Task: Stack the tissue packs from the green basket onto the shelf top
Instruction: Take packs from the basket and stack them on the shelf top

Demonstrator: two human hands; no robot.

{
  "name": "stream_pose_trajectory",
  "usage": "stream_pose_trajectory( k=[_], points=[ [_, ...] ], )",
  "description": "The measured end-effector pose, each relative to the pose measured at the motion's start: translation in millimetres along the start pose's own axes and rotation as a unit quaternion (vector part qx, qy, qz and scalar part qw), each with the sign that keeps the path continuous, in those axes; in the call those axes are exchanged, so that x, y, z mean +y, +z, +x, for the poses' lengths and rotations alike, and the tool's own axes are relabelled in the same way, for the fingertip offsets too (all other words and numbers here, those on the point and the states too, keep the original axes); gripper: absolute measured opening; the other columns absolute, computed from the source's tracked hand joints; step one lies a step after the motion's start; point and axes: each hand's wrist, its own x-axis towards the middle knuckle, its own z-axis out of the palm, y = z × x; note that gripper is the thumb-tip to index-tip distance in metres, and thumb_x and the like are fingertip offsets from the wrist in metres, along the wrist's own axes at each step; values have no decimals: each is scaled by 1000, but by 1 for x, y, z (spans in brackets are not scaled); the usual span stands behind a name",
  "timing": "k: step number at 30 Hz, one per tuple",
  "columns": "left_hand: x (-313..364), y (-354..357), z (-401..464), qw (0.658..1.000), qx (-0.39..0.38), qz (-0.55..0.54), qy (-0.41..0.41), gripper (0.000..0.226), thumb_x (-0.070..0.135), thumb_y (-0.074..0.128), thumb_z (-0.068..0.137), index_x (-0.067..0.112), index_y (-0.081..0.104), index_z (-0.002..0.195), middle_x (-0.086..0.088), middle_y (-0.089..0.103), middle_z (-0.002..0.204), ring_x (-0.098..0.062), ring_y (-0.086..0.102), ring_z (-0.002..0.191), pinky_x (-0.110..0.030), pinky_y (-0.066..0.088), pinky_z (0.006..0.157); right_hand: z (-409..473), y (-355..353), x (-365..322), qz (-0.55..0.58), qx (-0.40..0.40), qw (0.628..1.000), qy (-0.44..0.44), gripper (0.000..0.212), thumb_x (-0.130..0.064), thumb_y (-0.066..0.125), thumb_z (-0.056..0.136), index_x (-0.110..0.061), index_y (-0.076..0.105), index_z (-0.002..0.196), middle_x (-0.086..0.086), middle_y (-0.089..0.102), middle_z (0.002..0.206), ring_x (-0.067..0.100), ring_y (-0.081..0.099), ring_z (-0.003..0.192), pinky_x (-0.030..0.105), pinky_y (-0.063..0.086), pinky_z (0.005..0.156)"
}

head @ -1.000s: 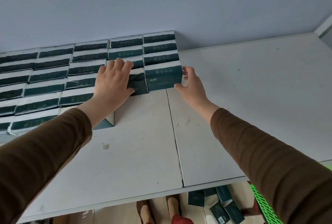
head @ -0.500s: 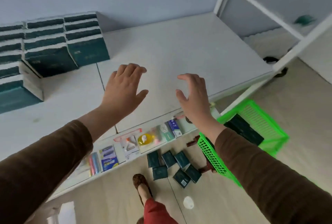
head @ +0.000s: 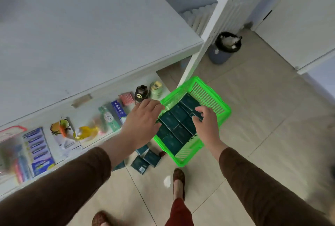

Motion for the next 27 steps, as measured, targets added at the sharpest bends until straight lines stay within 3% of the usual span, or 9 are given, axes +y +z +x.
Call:
stream_pose_trajectory(
  k=[7,11,16,20,27],
  points=[
    [44,145,124,992,-105,-45,-53,53,33,59,90,24,44,141,5,44,141,-19,36,131,-35,31,108,93,14,144,-53,-130,987,76,45,-17,62,93,-12,50,136,8,54,130,26,49,123,36,41,102],
    [48,219,193,988,-138,-31,-59,52,22,56,89,22,43,139,3,45,139,-21,38,129,-37,34,106,148,39,194,-118,-158,980,38,48,-14,58,95,-8,45,141,11,50,136,28,46,129,35,38,105],
    [38,292,267,988,-150,36,-25,57,5,53,89,18,39,143,-1,47,139,-24,42,127,-39,36,105,196,82,232,-221,-182,958,19,41,2,49,91,-3,46,131,16,51,126,31,51,116,37,44,93],
    [26,339,314,985,-144,91,14,67,-4,57,84,15,38,146,-4,44,144,-25,42,131,-39,36,107,216,119,253,-283,-189,940,29,39,3,44,94,-3,44,133,14,51,128,29,52,118,36,49,93],
    [18,393,352,971,-163,166,53,79,2,65,82,11,27,150,-7,38,149,-26,41,132,-38,39,104,226,158,277,-337,-162,927,-3,39,-3,34,100,-1,34,139,18,50,125,33,49,116,40,46,93]
  ],
)
